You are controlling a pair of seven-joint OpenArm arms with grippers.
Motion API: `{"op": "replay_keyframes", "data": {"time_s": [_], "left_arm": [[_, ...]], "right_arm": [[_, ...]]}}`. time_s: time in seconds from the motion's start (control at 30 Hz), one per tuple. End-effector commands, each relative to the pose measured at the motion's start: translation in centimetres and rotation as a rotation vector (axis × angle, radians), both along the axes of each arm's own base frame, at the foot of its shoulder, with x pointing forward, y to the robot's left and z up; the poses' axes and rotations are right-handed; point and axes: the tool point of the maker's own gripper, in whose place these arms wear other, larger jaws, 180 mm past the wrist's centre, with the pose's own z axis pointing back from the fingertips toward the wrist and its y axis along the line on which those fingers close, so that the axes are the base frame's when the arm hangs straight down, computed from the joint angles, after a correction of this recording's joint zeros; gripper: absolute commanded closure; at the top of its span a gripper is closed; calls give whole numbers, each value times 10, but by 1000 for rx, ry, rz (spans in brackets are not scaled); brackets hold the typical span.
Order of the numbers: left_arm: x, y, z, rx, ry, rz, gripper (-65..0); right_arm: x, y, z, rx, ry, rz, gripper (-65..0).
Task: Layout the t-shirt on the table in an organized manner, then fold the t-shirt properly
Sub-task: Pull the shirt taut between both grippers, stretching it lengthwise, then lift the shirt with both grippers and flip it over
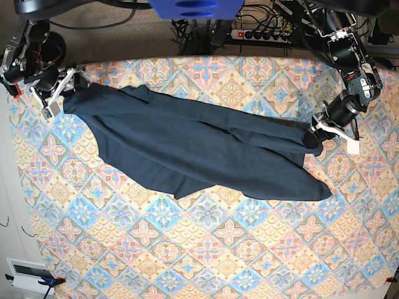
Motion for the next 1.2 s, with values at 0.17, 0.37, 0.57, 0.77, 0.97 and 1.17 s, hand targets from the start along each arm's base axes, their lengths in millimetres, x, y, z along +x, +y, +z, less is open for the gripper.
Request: {"op": "replay_keyframes", "data": {"time_s": [0.17, 0.37, 0.57, 0.77, 0.97, 1.17], "left_arm": [[5, 4, 12, 9, -42, 1, 0], [6, 4, 12, 10, -43, 1, 0], [6, 4, 12, 10, -43, 1, 0], [6, 4, 12, 12, -43, 1, 0], [6, 4, 12, 11, -44, 1, 0], [5, 5, 12, 12, -44, 2, 0]], "right_arm": [[6, 0, 4, 21, -31, -12, -275], [5, 6, 1, 40, -33, -22, -275], [15, 11, 4, 58, -62, -27, -275], [31, 7, 1, 84, -75, -59, -275], [35, 7, 2, 86, -78, -59, -275], [32, 10, -1, 93, -67, -52, -239]]}}
